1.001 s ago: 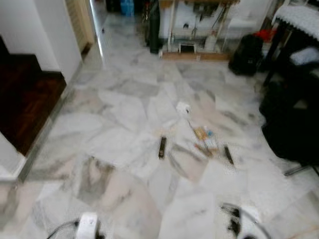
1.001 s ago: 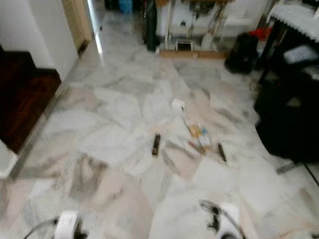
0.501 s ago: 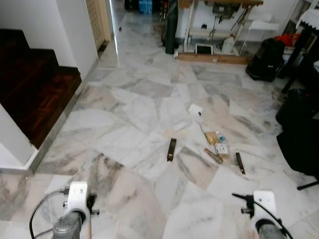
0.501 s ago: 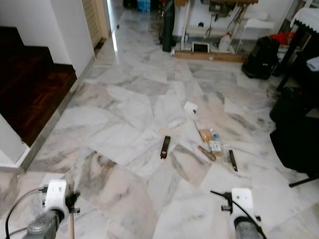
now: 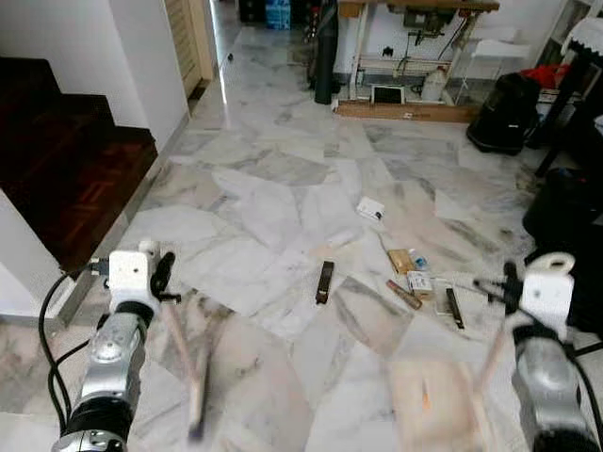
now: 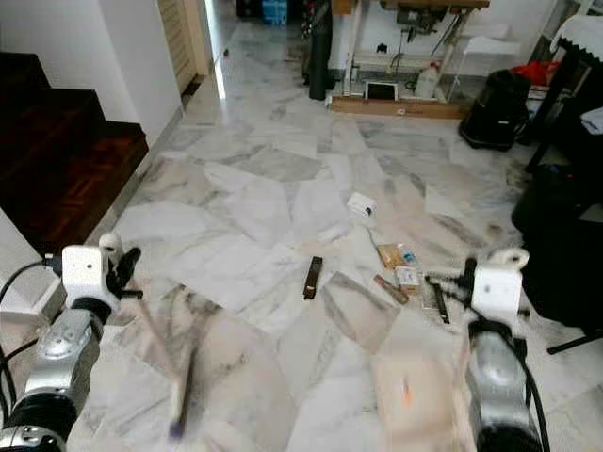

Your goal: Sweep floor

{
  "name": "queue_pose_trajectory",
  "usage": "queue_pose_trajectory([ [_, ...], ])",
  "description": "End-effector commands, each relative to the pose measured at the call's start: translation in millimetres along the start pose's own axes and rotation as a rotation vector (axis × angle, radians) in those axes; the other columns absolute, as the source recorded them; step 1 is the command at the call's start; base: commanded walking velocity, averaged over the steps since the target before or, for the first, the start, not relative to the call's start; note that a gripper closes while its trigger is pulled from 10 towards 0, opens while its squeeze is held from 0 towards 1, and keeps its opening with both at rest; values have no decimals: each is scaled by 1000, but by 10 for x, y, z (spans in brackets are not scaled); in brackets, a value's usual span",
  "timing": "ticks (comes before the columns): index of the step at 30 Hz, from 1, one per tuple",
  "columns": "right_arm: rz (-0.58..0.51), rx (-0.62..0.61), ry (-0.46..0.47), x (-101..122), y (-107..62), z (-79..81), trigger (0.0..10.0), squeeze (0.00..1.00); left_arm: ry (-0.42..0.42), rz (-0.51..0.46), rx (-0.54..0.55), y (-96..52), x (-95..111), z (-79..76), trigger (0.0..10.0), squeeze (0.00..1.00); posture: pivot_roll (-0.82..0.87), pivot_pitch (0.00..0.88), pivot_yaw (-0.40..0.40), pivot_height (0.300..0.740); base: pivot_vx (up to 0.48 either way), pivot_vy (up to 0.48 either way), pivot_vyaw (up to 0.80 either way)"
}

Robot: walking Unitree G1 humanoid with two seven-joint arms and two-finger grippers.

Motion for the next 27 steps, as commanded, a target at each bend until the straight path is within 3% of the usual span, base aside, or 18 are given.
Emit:
queue_pose_trajectory([
  [1,42,-8,40,-126,-55,56,10000,0,-7,5,-18,6,-2,-91,10000,0,-83,31,-30,740,0,0,0],
  [14,193,-16,110,-562,-314,226,10000,0,-61,-13,-123,-49,36,-465,10000,0,-81,49,-32,740,0,0,0],
  [27,325,10,126,-914,-571,343,10000,0,-90,59,-175,-111,-72,-516,10000,0,-69,58,-28,740,0,0,0],
])
Point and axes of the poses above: a point about 5 cm out from each wrist's last joint towards the gripper, its own y axis pointing out of the wrist towards the gripper, its own x axis along the axis of the wrist's last joint, z = x × y, the point moved 6 cm from there along y, pointing out of the wrist towards the gripper, and after that the axes turned 5 degrees about y, right-handed, at the moved point
